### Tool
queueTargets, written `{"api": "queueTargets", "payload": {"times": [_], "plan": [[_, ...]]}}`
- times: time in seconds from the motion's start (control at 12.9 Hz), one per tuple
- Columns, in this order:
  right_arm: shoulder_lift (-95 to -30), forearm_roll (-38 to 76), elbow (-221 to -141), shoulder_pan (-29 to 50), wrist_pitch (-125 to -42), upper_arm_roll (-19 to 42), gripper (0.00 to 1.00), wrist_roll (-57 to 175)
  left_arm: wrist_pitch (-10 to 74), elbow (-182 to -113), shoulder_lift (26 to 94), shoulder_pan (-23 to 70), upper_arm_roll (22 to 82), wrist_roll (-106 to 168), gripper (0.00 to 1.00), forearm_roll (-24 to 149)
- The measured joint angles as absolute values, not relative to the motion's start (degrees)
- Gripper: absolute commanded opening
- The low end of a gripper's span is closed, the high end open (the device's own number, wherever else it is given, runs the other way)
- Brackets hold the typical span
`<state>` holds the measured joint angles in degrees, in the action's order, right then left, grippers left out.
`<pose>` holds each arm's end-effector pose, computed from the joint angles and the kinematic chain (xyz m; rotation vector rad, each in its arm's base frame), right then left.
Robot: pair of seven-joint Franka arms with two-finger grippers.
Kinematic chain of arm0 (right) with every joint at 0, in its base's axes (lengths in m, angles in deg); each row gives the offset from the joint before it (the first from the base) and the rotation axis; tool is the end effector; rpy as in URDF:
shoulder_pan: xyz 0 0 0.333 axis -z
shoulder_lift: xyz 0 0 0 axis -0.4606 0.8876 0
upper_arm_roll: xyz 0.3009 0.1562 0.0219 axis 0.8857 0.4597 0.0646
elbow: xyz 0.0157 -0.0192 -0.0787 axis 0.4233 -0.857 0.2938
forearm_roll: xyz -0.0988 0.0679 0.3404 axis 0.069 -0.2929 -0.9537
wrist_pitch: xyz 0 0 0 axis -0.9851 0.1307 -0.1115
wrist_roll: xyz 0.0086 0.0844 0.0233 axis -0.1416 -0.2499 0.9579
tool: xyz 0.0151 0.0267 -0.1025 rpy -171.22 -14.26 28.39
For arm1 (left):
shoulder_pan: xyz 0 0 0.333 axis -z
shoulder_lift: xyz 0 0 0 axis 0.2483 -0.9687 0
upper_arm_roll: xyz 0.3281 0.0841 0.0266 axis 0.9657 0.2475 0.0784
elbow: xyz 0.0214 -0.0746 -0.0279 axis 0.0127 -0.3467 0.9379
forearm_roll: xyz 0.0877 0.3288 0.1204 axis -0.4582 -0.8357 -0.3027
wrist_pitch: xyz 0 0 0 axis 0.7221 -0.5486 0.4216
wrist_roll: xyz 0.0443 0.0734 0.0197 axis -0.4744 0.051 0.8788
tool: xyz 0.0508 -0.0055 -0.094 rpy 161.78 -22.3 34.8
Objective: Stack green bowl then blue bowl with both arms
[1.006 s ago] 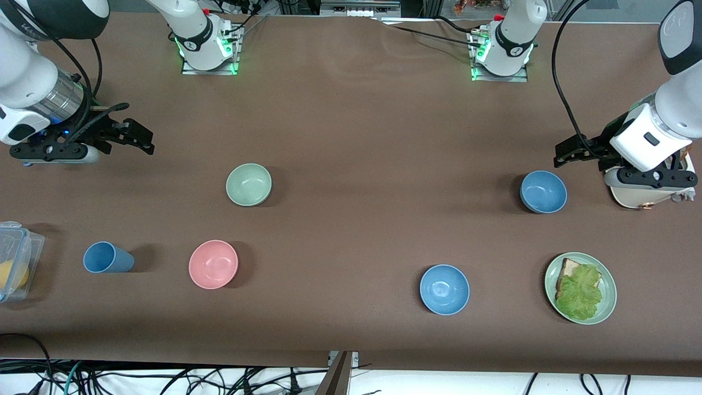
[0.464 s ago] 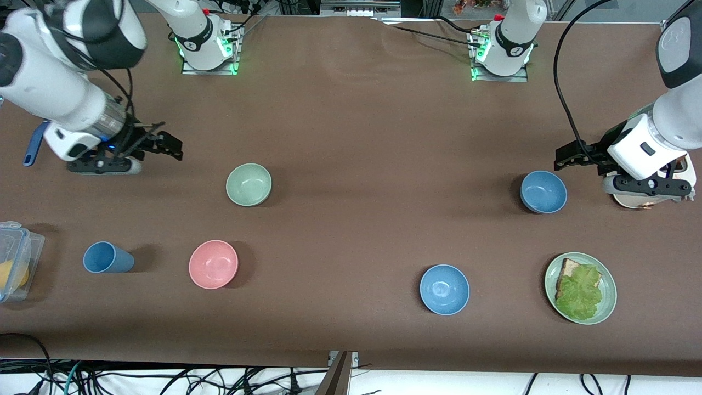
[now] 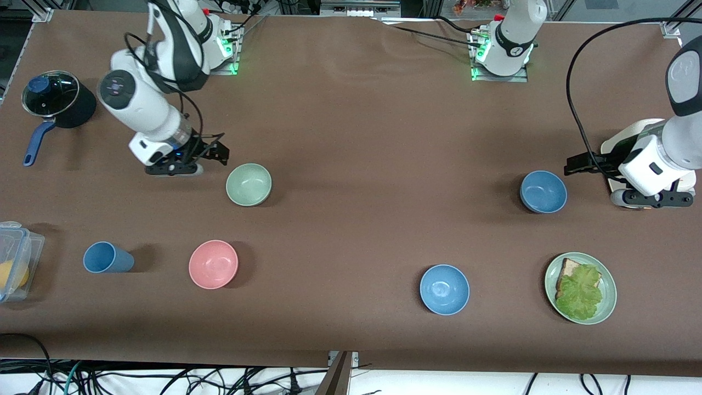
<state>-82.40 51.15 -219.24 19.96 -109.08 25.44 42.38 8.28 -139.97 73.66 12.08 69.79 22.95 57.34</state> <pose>0.4609 0.1300 0.3390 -3.0818 -0.0189 0.0226 0.5772 0.0126 0.5213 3.0537 0.0178 -0.2926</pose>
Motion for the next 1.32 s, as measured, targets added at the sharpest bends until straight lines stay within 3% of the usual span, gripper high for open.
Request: {"api": "queueTargets", "payload": {"times": [0.08,0.23,0.31,0.93,1.08,1.16,1.32], "plan": [[-80.60,51.15,-221.28,19.33,-112.58,25.47,0.96,41.76,10.50,-141.08,73.58,11.64,69.79,22.94,1.00,57.34],[-76.87,51.15,-222.35,18.49,-116.58,25.48,0.70,40.87,14.51,-144.25,73.37,11.02,69.96,21.50,1.00,57.34],[-75.32,51.15,-222.33,18.38,-117.78,25.48,0.63,40.76,15.84,-145.69,73.13,10.37,70.08,20.22,1.00,57.34],[-72.86,51.14,-219.52,18.37,-119.74,25.43,0.64,40.69,31.50,-159.37,71.51,7.20,74.09,6.40,1.00,62.99],[-72.68,51.14,-218.54,18.37,-119.70,25.41,0.58,40.66,33.09,-160.83,69.63,7.15,75.85,2.80,1.00,65.86],[-72.37,51.14,-218.29,18.37,-119.70,25.41,0.45,40.63,34.05,-161.06,68.30,7.06,76.73,0.90,0.99,67.12],[-71.36,51.14,-217.98,18.37,-119.74,25.40,0.00,40.59,35.92,-161.21,65.58,6.38,77.38,-1.06,0.99,68.14]]}}
